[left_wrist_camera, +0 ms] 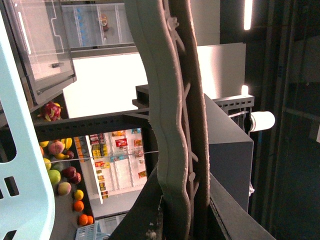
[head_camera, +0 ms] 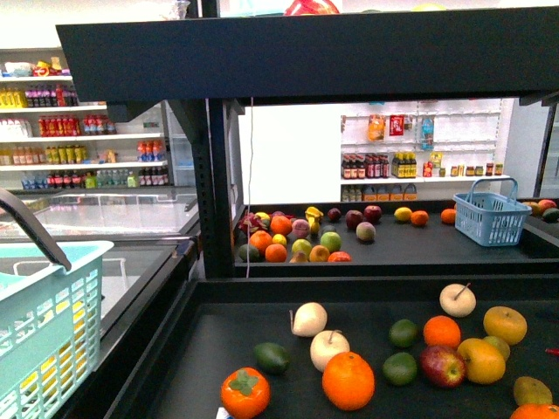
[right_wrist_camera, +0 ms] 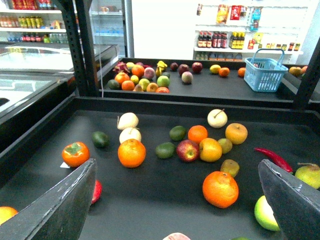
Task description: Pick lemon from shelf
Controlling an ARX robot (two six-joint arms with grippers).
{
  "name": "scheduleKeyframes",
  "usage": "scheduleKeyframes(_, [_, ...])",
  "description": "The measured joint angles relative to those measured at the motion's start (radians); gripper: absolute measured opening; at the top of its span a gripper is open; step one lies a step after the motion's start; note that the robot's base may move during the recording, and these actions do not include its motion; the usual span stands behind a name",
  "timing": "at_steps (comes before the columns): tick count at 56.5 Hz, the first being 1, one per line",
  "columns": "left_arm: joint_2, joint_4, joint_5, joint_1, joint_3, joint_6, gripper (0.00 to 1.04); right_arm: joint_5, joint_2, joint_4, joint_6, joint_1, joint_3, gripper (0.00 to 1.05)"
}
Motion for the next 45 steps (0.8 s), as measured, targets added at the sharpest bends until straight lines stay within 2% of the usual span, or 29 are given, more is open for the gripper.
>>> scheduleKeyframes(23, [0.013, 0.003, -0.002, 0.001, -0.001, -0.010, 0.12, 0.000, 0.000, 0.000, 0.000, 0.000, 0.000, 0.97])
scheduleKeyframes(45, [0.002, 0.008, 0.023, 0.009, -0.012, -0.002, 0.77, 0.000, 0.000, 0.000, 0.000, 0.000, 0.000, 0.97])
